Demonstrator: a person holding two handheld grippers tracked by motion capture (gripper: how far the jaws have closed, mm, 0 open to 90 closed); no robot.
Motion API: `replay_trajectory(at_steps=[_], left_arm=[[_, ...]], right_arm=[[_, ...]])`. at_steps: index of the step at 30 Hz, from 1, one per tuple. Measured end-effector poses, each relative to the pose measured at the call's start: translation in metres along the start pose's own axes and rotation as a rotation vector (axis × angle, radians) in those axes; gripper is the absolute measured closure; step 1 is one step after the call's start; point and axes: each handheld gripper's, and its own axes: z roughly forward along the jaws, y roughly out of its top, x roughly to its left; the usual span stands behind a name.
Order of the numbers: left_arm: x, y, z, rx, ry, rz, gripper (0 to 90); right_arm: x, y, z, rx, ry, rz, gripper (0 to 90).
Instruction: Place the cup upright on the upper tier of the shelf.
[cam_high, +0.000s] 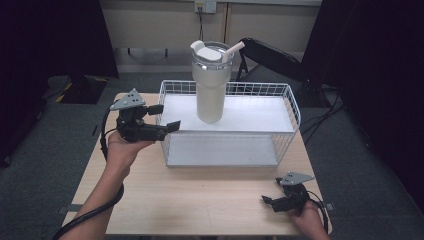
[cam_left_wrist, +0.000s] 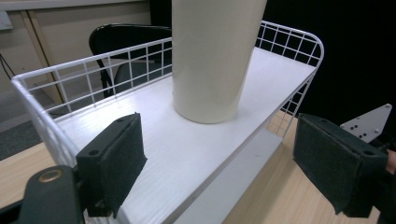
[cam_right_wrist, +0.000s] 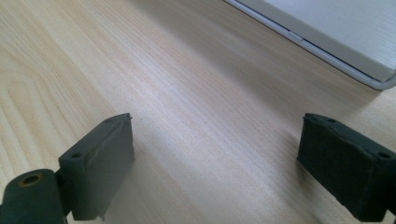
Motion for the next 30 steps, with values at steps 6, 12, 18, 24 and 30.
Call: replay_trajectory(at_steps=[6,12,18,24,30], left_arm=[[0.0,-0.008,-0.012,0.001,0.004,-0.007,15.9],[0.004,-0.021,-0.021,0.006,0.018,-0.015,15.9],[0.005,-0.036,-0.026,0.012,0.028,-0.027,15.9],[0.008,-0.052,-0.031,0.021,0.028,-0.035,16.1],[0.01,-0.072,-0.031,0.021,0.038,-0.058,16.2]], right_arm=[[0.0,0.0,0.0,0.0,0.0,-0.001,9.9],[0.0,0.0,0.0,0.0,0.0,0.0,9.9],[0.0,0.0,0.0,0.0,0.0,0.0,9.9],[0.0,0.0,0.0,0.0,0.0,0.0,9.9],[0.0,0.0,0.0,0.0,0.0,0.0,9.9]])
